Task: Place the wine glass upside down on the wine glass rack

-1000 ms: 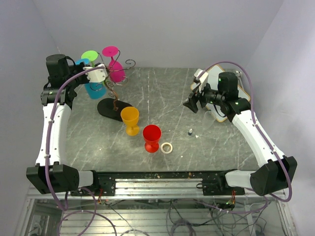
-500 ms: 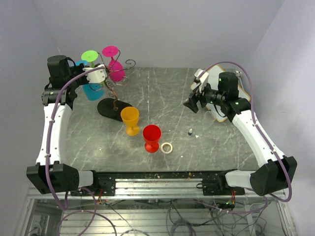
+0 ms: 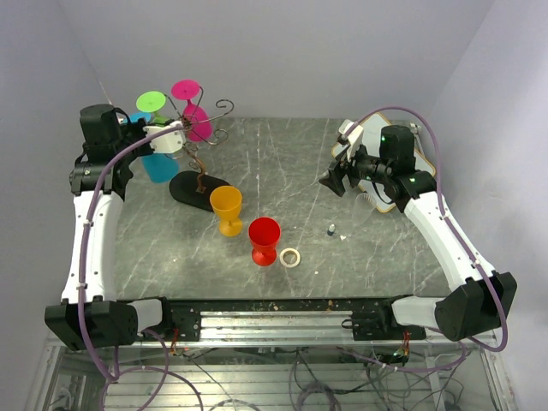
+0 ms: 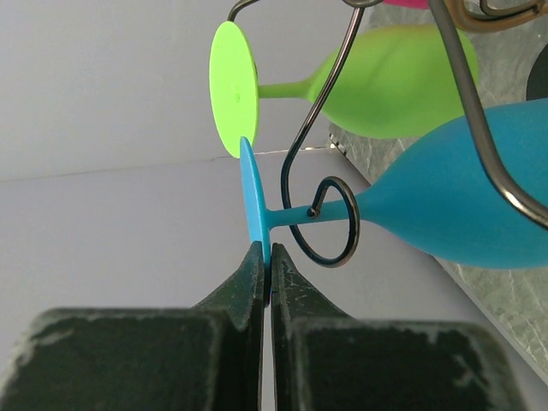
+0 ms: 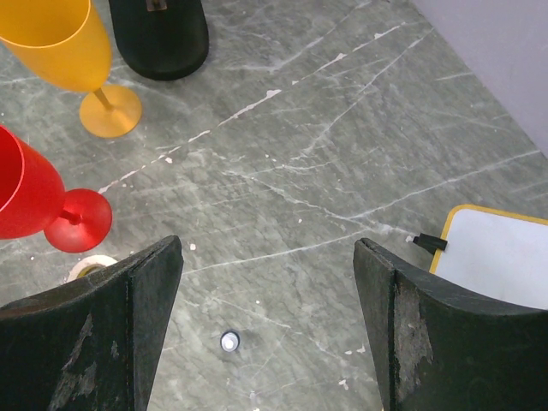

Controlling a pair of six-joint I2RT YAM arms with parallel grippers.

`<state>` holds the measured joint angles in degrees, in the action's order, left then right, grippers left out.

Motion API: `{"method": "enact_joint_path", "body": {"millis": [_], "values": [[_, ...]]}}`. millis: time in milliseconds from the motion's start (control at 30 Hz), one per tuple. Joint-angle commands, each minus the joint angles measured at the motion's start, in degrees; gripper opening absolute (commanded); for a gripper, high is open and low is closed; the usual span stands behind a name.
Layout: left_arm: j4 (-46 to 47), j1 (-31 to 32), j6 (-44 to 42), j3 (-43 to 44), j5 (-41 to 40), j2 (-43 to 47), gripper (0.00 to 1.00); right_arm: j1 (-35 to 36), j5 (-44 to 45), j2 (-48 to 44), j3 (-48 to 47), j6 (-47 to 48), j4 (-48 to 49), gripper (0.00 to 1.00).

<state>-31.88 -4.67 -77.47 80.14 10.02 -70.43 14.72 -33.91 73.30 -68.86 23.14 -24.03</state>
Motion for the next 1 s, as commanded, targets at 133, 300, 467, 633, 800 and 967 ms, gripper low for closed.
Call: {"method": "enact_joint_path", "body": {"millis": [133,300,467,633,800,967], "values": [[-2.89,0.18,-2.19,-0.12,-0.29,2.13,0.07,-0.61,-0.82,-0.81,0.65,0.18,1.18,0.81],[-5.96,0.14,-4.57,0.57,0.29,2.32,0.07,-0.67,-0.99,-0.79,0.65,0.16,1.25,0.81],[-9.77,0.19,-7.61,1.44,2.03,2.4,0.07,-0.77,-1.16,-0.79,0.74,0.25,1.13,0.81],[-12.53,0.43,-7.76,2.97,5.38,2.52,0.08,-0.81,-1.22,-0.77,0.71,0.2,1.22,0.81],[-13.39,0.57,-7.31,4.28,7.38,2.19,0.08,-0.83,-1.16,-0.7,0.82,0.27,1.22,0.81],[-13.43,0.73,-7.0,4.29,9.02,1.8,0.09,-0.91,-1.15,-0.7,0.82,0.28,1.2,0.81]]}}
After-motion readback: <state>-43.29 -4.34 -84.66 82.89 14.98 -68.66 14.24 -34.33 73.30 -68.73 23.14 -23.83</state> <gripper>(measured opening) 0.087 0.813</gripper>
